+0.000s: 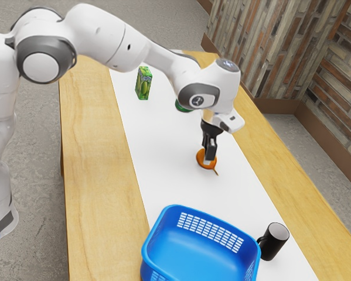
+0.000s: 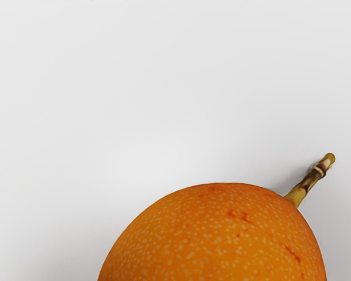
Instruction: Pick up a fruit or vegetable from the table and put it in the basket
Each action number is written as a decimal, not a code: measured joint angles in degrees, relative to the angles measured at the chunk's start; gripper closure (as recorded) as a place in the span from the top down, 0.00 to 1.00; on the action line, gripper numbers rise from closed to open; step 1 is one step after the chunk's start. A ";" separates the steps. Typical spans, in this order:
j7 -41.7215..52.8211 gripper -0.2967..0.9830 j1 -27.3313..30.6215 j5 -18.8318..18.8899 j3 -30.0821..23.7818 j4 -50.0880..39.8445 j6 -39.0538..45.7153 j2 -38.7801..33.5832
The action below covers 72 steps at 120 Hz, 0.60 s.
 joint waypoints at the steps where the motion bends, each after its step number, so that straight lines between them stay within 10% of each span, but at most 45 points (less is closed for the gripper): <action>1: 0.02 0.75 0.00 -0.04 -0.01 0.01 0.08 0.03; 72: 0.75 0.62 1.24 -0.89 -0.29 0.04 4.29 2.34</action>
